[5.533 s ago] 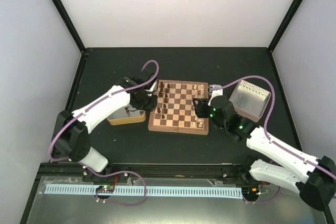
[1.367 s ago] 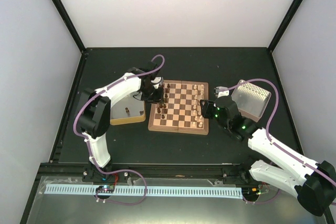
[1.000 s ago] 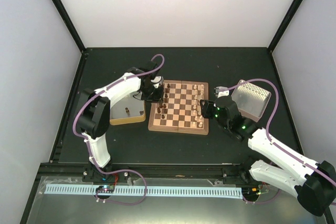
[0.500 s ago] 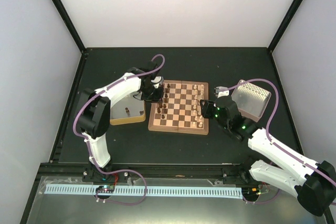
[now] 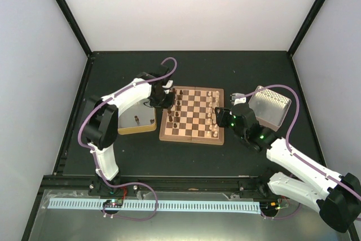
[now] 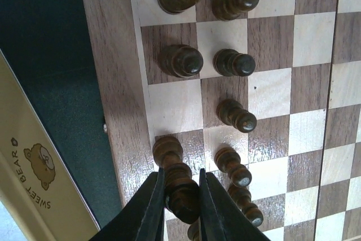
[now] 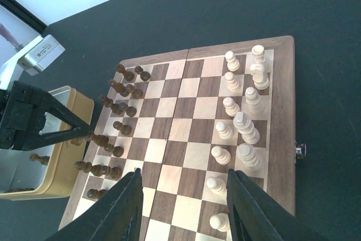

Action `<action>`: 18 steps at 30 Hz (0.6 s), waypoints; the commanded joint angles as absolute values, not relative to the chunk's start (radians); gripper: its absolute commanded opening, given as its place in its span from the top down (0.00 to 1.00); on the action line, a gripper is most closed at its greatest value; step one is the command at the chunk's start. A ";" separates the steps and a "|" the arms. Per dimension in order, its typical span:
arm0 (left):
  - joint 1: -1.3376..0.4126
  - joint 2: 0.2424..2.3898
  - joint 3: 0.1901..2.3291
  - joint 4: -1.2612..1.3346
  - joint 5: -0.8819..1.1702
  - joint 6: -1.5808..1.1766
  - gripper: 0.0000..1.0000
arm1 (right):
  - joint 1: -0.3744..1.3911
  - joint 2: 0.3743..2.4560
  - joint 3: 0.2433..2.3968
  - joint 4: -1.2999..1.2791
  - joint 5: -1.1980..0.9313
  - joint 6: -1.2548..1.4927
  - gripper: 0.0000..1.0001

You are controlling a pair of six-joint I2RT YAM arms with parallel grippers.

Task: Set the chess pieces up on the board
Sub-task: Move the chess piece to the chessboard.

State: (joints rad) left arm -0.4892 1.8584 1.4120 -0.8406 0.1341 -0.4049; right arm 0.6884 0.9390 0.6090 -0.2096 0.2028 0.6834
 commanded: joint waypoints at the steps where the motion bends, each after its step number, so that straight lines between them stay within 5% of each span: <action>1: -0.489 1.839 1.446 -0.802 0.122 -0.419 0.89 | 0.684 0.933 0.594 -0.192 0.218 0.687 0.57; 18: -0.489 1.916 1.509 -0.811 0.134 -0.428 0.84 | 0.684 0.930 0.590 -0.192 0.218 0.686 0.57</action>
